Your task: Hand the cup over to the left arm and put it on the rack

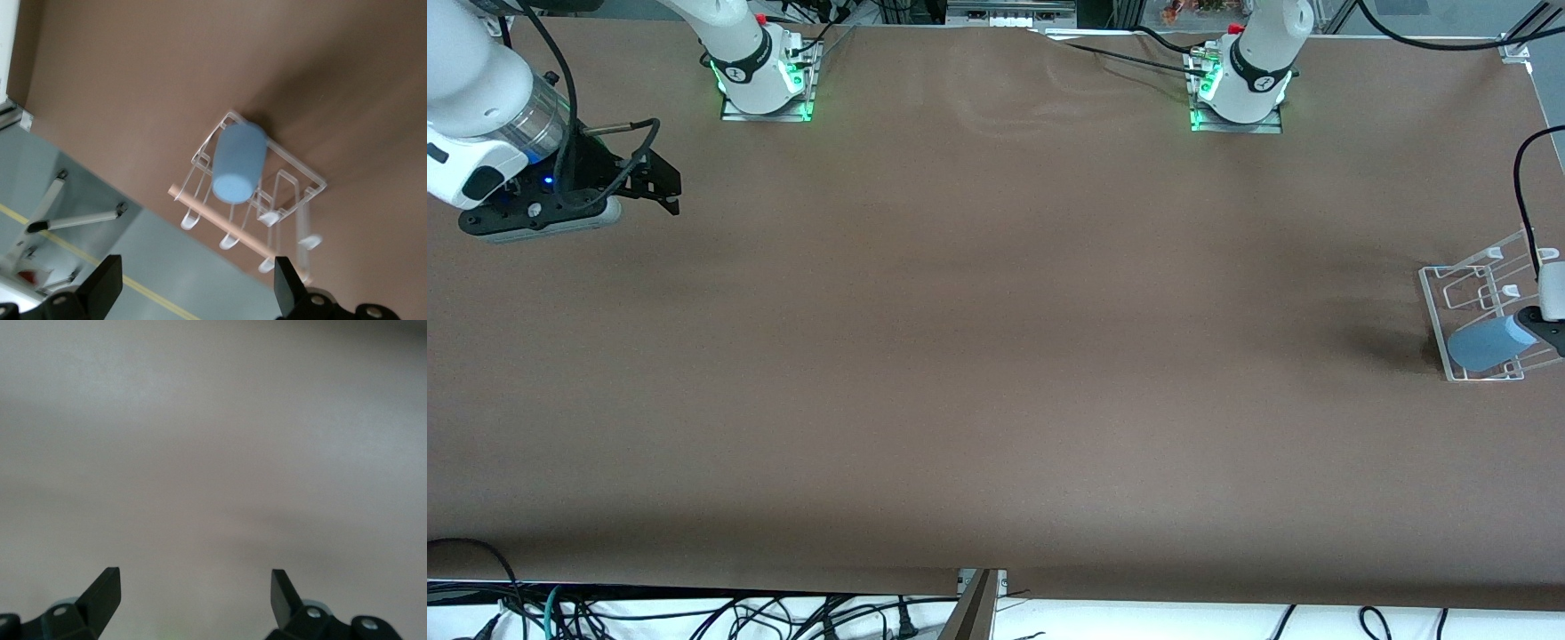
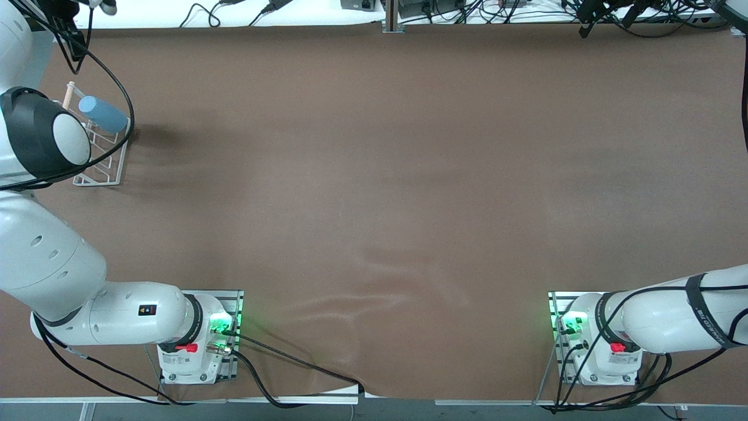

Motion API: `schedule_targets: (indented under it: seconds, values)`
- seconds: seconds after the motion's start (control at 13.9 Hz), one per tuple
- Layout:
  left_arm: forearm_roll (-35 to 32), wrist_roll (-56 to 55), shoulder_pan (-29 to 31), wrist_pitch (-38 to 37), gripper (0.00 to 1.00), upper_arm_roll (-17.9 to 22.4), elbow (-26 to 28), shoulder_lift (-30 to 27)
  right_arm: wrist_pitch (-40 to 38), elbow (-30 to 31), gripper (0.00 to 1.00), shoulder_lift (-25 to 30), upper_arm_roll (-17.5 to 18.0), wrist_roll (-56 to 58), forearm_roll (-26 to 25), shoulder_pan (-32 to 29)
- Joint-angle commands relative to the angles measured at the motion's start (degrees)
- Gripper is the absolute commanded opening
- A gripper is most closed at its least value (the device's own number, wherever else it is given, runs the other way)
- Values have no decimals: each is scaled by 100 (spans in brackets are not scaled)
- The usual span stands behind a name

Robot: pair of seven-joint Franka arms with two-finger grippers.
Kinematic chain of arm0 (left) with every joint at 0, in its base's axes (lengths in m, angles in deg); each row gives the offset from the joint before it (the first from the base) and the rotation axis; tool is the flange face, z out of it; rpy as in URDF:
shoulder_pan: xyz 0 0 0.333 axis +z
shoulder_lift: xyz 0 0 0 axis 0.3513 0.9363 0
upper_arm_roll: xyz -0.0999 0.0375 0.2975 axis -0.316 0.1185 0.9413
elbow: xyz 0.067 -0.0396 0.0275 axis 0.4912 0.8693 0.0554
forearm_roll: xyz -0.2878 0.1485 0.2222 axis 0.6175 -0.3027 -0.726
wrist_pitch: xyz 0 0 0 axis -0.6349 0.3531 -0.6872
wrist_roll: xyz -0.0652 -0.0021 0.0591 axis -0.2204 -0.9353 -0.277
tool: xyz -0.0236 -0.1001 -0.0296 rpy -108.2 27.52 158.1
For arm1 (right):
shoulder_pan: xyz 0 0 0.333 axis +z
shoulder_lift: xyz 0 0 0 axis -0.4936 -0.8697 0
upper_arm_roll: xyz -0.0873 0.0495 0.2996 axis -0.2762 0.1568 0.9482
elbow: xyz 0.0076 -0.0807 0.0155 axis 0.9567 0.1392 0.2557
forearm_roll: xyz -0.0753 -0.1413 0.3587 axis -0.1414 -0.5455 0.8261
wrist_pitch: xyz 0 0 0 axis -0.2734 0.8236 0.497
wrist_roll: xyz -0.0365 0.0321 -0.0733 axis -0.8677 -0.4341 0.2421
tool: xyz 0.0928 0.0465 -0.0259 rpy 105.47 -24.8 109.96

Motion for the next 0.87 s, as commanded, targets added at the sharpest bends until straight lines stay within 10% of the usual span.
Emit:
schedule_targets:
  seconds: [0.0, 0.79]
  values:
    - [535, -477, -159, -556, 100, -34, -425, -137, -40, -108, 99, -23, 54, -46, 77, -30]
    - [2839, -4916, -143, -1709, 100, -728, -594, -962, -31, -117, 99, -15, 54, -46, 77, -30]
